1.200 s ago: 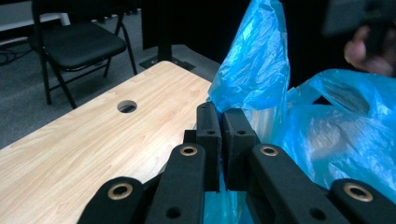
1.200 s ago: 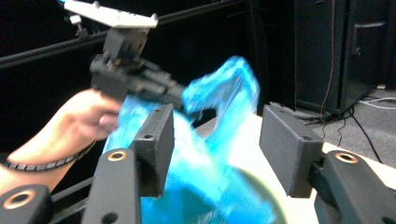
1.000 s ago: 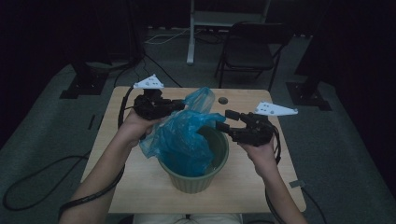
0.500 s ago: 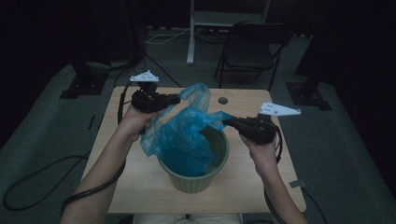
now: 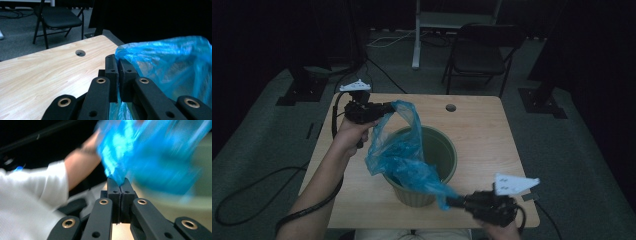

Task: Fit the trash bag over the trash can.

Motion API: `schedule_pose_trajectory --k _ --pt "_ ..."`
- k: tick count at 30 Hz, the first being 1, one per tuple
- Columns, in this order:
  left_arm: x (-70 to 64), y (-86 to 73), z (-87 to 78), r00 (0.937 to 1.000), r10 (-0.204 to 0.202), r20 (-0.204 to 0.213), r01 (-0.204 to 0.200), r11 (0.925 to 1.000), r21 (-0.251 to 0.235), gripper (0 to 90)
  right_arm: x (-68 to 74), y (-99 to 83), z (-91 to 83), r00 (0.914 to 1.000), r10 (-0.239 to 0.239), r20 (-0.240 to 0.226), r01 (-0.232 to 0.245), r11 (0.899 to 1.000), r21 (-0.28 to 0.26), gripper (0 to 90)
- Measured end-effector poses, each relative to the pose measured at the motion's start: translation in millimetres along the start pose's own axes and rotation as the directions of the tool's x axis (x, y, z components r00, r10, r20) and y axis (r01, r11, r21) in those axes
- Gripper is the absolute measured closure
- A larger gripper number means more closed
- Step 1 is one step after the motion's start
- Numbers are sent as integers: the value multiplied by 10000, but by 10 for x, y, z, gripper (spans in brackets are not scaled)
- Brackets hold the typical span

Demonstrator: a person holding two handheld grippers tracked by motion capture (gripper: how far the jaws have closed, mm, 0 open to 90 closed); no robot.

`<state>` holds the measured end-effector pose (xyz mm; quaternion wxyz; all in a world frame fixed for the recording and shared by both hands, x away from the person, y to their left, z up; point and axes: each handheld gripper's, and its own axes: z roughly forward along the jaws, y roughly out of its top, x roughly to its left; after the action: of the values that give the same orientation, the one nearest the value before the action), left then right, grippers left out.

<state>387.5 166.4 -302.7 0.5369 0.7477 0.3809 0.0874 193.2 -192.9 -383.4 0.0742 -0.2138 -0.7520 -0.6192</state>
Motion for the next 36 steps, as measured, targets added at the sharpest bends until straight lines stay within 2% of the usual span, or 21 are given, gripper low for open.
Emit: schedule_pose_trajectory --k 1,2,3,4,5,7,8,9,10,14,16,18,19,21,23,24,26,29,31,33,36 --pt "12 -24 -9 10000 -23 -61 23 10000 8 875 0 -80 59 9998 208 -75 -206 9995 248 895" --pt "29 -43 -17 10000 -55 -55 55 10000 -7 875 -26 -306 190 9977 679 -1 -676 9929 980 896" --pt "43 -56 -24 9999 -109 -86 109 9999 -19 875 -26 -306 190 9977 679 -1 -676 9929 980 896" --pt "61 -73 -31 9998 -153 -151 152 9999 -26 875 -85 -460 226 9939 1045 361 -1084 9848 1355 895" --pt "85 -92 -38 9996 -166 -215 166 9999 3 875 -85 -460 226 9939 1045 361 -1084 9848 1355 895" --pt "111 -120 -46 9996 -205 -215 206 9998 34 875 -187 -601 193 9825 1460 1159 -1617 9768 1404 895" --pt "108 -145 -45 9996 -149 -220 151 9999 72 874 -307 -724 110 9652 2068 1598 -2269 9666 1195 894" --pt "108 -145 -45 9996 -149 -220 151 9999 72 874 -307 -724 110 9652 2068 1598 -2269 9666 1195 894" --pt "99 -160 -41 9998 -146 -129 147 9999 86 874 -352 -787 66 9541 2381 1818 -2606 9590 1115 876" --pt "26 -192 -44 9998 54 179 -55 10000 34 874 -369 -808 29 9492 2499 1913 -2753 9538 1200 783" --pt "21 -184 -56 9997 66 214 -65 10000 -29 874 -407 -759 -155 9334 2592 2480 -2814 9578 581 636" --pt "29 -175 -79 10000 37 28 -37 9999 -103 874 -424 -723 -304 9222 2825 2641 -2942 9557 49 588" --pt "46 -172 -95 9999 -29 167 31 9999 -159 874 -424 -708 -373 9178 2847 2767 -2924 9562 -137 566" --pt "70 -168 -126 9999 -78 -106 75 9997 -235 874 -411 -685 -502 9097 2811 3056 -2816 9585 -435 552" --pt "105 -171 -151 9996 -270 -74 268 9992 -311 875 -395 -668 -615 9007 2860 3270 -2765 9580 -764 529" --pt "111 -175 -158 9995 -295 -129 291 9990 -326 875 -390 -659 -669 8997 2836 3318 -2697 9589 -880 519" --pt "107 -189 -154 9991 -309 289 318 9990 -312 874 -371 -626 -773 8961 2892 3367 -2623 9570 -1239 516" --pt "27 -194 -96 9990 -19 449 21 10000 -36 873 -348 -463 -887 8916 2587 3717 -2088 9632 -1694 519" --pt "-32 -190 -51 9984 160 541 -165 9998 92 873 -371 -277 -885 8991 2216 3774 -1585 9687 -1912 519" --pt "-76 -177 -21 9981 217 583 -223 9997 89 874 -421 -53 -794 9120 1720 3724 -1096 9770 -1829 497" --pt "-110 -129 -2 9981 252 560 -251 9997 -25 874 -574 287 -562 9399 1460 3086 -912 9784 -1853 461"
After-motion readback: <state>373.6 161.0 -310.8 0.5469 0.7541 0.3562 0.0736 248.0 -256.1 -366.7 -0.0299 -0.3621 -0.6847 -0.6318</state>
